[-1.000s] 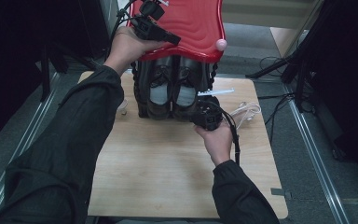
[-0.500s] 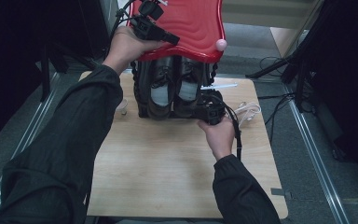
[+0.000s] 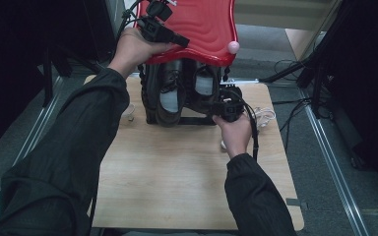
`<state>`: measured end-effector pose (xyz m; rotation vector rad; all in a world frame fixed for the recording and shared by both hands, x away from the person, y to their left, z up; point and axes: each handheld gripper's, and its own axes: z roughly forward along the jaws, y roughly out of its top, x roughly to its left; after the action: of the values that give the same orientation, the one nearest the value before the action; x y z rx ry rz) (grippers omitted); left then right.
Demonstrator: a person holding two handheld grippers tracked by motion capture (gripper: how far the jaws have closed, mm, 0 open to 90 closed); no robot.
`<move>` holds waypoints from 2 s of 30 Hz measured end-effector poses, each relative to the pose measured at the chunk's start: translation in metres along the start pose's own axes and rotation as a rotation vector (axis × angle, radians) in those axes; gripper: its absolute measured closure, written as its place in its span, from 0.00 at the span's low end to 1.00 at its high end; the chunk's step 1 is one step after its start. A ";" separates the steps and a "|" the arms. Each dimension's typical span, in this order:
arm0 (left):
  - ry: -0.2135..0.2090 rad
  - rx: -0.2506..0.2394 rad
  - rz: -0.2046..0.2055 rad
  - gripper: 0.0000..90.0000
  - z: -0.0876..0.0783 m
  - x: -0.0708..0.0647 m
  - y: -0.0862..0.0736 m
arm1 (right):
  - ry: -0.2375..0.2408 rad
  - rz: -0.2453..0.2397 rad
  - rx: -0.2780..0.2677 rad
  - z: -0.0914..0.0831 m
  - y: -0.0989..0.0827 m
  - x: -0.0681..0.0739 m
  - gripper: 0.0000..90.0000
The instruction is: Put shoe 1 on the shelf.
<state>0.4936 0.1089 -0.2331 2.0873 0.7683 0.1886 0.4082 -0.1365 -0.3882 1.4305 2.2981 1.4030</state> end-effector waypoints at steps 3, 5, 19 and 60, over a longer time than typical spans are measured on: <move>-0.001 0.002 -0.002 1.00 0.000 0.000 0.000 | -0.015 0.003 -0.007 0.002 0.005 -0.003 1.00; -0.001 0.001 -0.004 1.00 0.000 0.001 0.000 | -0.033 0.008 -0.021 0.002 0.007 -0.005 1.00; 0.004 0.006 -0.014 1.00 0.001 0.001 0.000 | -0.022 -0.002 -0.010 0.000 -0.014 0.003 1.00; 0.011 -0.005 -0.027 1.00 0.000 0.001 -0.002 | 0.089 -0.139 0.011 0.057 0.002 0.070 1.00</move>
<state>0.4930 0.1103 -0.2346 2.0716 0.8010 0.1877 0.3990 -0.0472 -0.3941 1.2079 2.4096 1.4440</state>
